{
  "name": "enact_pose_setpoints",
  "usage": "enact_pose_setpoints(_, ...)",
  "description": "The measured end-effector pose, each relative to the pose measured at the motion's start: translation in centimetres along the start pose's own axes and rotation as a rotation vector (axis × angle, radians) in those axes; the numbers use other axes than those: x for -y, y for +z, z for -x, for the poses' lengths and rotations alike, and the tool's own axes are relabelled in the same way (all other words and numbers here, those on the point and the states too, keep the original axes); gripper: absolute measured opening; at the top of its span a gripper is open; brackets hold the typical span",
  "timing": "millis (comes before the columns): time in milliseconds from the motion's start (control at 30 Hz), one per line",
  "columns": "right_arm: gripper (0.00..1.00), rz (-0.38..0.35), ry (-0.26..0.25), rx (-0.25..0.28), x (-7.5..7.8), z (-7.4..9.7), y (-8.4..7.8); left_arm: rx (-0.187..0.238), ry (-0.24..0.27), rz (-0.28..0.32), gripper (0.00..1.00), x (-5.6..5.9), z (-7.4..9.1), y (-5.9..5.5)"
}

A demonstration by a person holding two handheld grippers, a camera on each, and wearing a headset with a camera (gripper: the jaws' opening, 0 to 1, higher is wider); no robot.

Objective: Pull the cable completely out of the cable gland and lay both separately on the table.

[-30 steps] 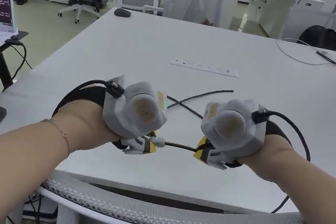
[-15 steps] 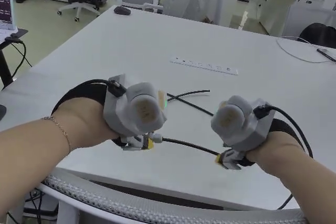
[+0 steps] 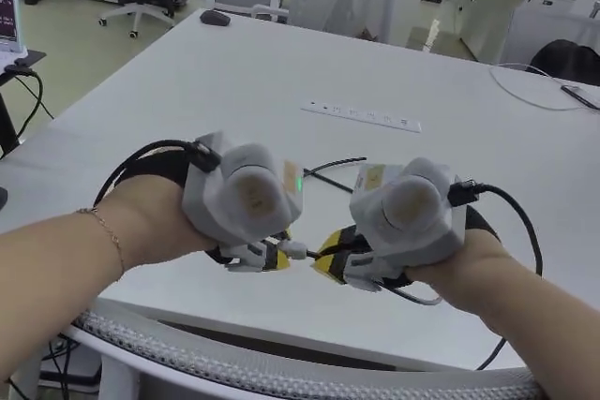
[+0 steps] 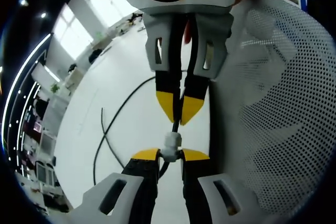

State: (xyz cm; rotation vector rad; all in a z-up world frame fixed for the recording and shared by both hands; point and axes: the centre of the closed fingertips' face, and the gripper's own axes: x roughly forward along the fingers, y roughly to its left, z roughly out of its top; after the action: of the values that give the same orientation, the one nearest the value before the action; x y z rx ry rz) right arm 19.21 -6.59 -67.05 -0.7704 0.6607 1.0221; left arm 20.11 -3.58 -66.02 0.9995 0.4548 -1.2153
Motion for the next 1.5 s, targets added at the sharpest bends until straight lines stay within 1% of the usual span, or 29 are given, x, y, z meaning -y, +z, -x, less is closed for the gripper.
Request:
enact_pose_setpoints(67, 0.04, -0.007, -0.025, -0.081, 0.6, 0.0, -1.9, -0.013, -0.004, 0.011, 0.16, 0.0, -0.1, -0.4)
enact_pose_setpoints(100, 0.05, -0.015, -0.035, -0.099, 0.8, 0.0, -2.4, -0.013, -0.005, 0.018, 0.16, 0.0, -0.1, -0.4)
enact_pose_setpoints(233, 0.06, -0.049, -0.111, -0.298, 2.6, 0.8, -7.0, -0.029, -0.005, 0.027, 0.16, 0.0, 0.0, -0.7)
enact_pose_setpoints(267, 0.06, -0.072, -0.131, -0.366, 3.0, 1.3, -8.5, -0.031, -0.009, 0.029, 0.16, 0.1, -0.1, -0.8)
enact_pose_setpoints(333, 0.06, -0.119, -0.146, -0.417, 3.3, 1.8, -10.0, -0.028, -0.005, 0.027, 0.16, 0.0, 0.0, -0.7)
enact_pose_setpoints(400, 0.07, -0.15, -0.143, -0.415, 3.3, 1.9, -10.1, -0.022, -0.003, 0.028, 0.16, 0.0, 0.0, -0.6)
enact_pose_setpoints(467, 0.11, -0.149, -0.142, -0.404, 3.2, 1.8, -9.8, -0.025, 0.0, 0.025, 0.16, -0.1, 0.0, -0.6)
enact_pose_setpoints(533, 0.19, -0.079, -0.119, -0.327, 2.9, 1.1, -7.9, -0.034, 0.004, 0.015, 0.16, -0.1, 0.0, -0.7)
enact_pose_setpoints(567, 0.2, -0.042, -0.114, -0.261, 2.6, 0.8, -6.1, -0.035, 0.004, 0.016, 0.16, -0.1, 0.0, -0.8)
enact_pose_setpoints(633, 0.2, 0.064, -0.071, -0.17, 1.7, 0.2, -3.6, -0.028, 0.005, 0.016, 0.17, -0.1, 0.0, -0.7)
enact_pose_setpoints(667, 0.21, 0.046, -0.042, -0.1, 0.9, -0.1, -2.0, -0.02, 0.003, 0.016, 0.17, -0.1, 0.0, -0.5)
enact_pose_setpoints(700, 0.22, 0.046, -0.015, -0.053, 0.3, -0.3, -1.0, -0.012, 0.001, 0.012, 0.17, 0.0, 0.0, -0.3)
enact_pose_setpoints(733, 0.22, 0.062, 0.015, 0.023, -0.3, -0.3, 0.7, -0.007, -0.001, 0.003, 0.17, 0.1, 0.0, -0.1)
enact_pose_setpoints(767, 0.21, 0.068, 0.023, 0.053, -0.5, -0.2, 1.3, -0.004, -0.004, -0.005, 0.17, 0.2, 0.0, 0.0)
enact_pose_setpoints(800, 0.19, 0.07, 0.028, 0.063, -0.7, -0.1, 1.6, 0.0, -0.007, -0.013, 0.17, 0.3, -0.1, 0.2)
enact_pose_setpoints(867, 0.11, 0.099, 0.016, 0.046, -0.7, -0.1, 1.2, 0.013, -0.018, -0.026, 0.17, 0.5, -0.1, 0.4)
enact_pose_setpoints(900, 0.04, 0.156, 0.013, 0.035, -0.6, -0.1, 0.9, 0.012, -0.019, -0.022, 0.17, 0.5, -0.1, 0.4)
enact_pose_setpoints(933, 0.04, 0.177, -0.002, 0.034, -0.5, -0.2, 0.8, 0.012, -0.019, -0.02, 0.17, 0.5, -0.2, 0.4)
enact_pose_setpoints(967, 0.04, 0.168, -0.002, 0.019, -0.6, -0.4, 0.4, 0.009, -0.02, -0.019, 0.16, 0.5, -0.2, 0.4)
enact_pose_setpoints(1100, 0.04, 0.123, -0.057, -0.104, 1.0, -0.3, -2.0, -0.033, -0.006, -0.015, 0.17, 0.1, -0.3, -0.7)
enact_pose_setpoints(1133, 0.04, 0.11, -0.071, -0.145, 1.4, -0.3, -2.9, -0.032, -0.001, -0.003, 0.17, -0.1, -0.2, -0.7)
enact_pose_setpoints(1167, 0.04, 0.101, -0.088, -0.211, 1.9, -0.2, -4.3, -0.033, 0.002, -0.001, 0.17, -0.2, -0.1, -0.7)
enact_pose_setpoints(1233, 0.04, 0.064, -0.111, -0.316, 2.6, 0.2, -6.6, -0.032, 0.005, 0.001, 0.17, -0.2, -0.1, -0.7)
enact_pose_setpoints(1267, 0.04, 0.049, -0.112, -0.344, 2.7, 0.4, -7.4, -0.031, 0.004, 0.0, 0.17, -0.1, -0.1, -0.7)
enact_pose_setpoints(1333, 0.04, 0.013, -0.127, -0.372, 3.1, 0.7, -8.3, -0.032, 0.003, -0.006, 0.17, 0.0, -0.2, -0.6)
enact_pose_setpoints(1367, 0.05, -0.035, -0.113, -0.387, 2.9, 0.8, -8.9, -0.031, 0.002, -0.01, 0.17, 0.0, -0.2, -0.6)
enact_pose_setpoints(1433, 0.08, -0.038, -0.11, -0.382, 2.8, 0.8, -8.8, -0.029, 0.0, -0.006, 0.17, 0.0, -0.2, -0.5)
enact_pose_setpoints(1467, 0.13, -0.023, -0.12, -0.38, 2.8, 0.7, -8.6, -0.03, -0.001, -0.006, 0.16, 0.0, -0.2, -0.5)
enact_pose_setpoints(1500, 0.23, -0.013, -0.114, -0.356, 2.7, 0.5, -8.0, -0.032, -0.001, -0.008, 0.16, 0.0, -0.2, -0.6)
